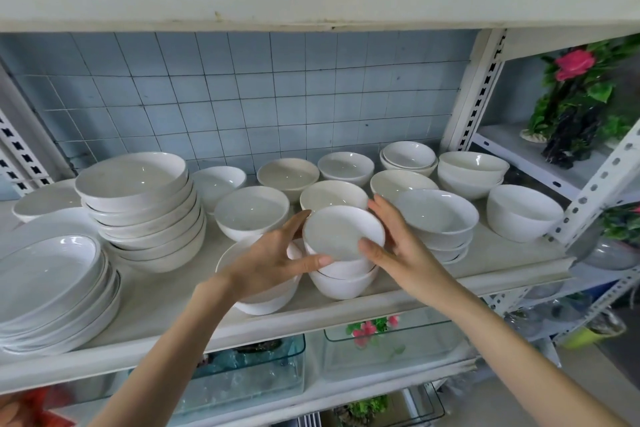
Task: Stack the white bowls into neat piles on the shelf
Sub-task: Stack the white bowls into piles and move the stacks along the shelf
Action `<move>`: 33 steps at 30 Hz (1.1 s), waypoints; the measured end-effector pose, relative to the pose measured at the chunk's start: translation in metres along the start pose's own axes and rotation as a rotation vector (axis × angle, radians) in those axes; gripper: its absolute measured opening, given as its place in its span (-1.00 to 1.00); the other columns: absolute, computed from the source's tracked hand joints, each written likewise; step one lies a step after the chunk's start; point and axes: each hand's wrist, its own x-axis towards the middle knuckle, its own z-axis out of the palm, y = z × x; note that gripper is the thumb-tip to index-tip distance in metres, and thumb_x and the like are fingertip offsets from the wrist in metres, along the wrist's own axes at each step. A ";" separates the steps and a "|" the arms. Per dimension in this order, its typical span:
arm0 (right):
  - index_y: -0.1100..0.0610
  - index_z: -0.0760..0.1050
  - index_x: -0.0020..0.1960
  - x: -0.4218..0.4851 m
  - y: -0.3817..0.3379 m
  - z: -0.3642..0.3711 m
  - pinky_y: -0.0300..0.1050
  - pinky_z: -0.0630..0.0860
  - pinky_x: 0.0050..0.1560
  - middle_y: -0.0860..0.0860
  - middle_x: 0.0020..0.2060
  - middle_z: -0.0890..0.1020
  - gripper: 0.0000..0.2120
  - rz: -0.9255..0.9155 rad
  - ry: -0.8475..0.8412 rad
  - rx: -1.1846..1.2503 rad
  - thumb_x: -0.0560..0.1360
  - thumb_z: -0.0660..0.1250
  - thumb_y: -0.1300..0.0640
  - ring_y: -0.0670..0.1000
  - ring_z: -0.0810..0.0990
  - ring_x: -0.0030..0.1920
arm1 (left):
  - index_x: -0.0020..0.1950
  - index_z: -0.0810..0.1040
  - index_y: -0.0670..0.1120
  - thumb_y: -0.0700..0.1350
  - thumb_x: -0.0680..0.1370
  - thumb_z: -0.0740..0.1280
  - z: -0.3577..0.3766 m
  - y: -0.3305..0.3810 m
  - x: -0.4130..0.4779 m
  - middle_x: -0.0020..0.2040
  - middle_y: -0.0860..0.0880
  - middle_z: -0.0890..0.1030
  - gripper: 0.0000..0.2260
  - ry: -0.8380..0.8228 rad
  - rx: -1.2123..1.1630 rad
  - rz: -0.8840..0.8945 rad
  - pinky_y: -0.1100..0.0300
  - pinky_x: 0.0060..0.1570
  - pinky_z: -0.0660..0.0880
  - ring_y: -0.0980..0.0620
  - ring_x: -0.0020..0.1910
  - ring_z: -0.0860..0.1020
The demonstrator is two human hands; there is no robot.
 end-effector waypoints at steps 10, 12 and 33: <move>0.02 0.30 0.38 0.060 -0.046 -0.056 -0.34 0.25 0.31 -0.16 0.34 0.37 -0.46 -0.020 -0.104 -0.170 0.44 0.27 -0.07 -0.26 0.33 0.32 | 0.41 0.33 -0.10 -0.03 0.55 0.29 -0.021 -0.002 0.024 0.33 -0.02 0.50 -0.55 0.159 -0.093 -0.079 0.17 0.37 0.31 0.13 0.30 0.45; 0.08 0.30 0.41 0.081 -0.039 -0.071 -0.26 0.25 0.36 -0.12 0.37 0.37 -0.48 0.014 -0.087 -0.292 0.50 0.29 -0.02 -0.18 0.34 0.34 | 0.41 0.34 -0.10 -0.08 0.56 0.29 -0.024 -0.004 0.035 0.34 -0.03 0.49 -0.58 0.167 -0.087 -0.096 0.20 0.34 0.32 0.10 0.31 0.45; 0.08 0.37 0.32 0.108 0.047 -0.148 -0.37 0.35 0.21 -0.10 0.25 0.46 -0.56 0.272 -0.056 -0.353 0.47 0.39 0.14 -0.16 0.45 0.22 | 0.29 0.47 -0.12 0.08 0.48 0.40 0.015 0.019 0.178 0.23 -0.05 0.55 -0.55 -0.256 0.261 -0.024 0.34 0.08 0.33 -0.01 0.21 0.48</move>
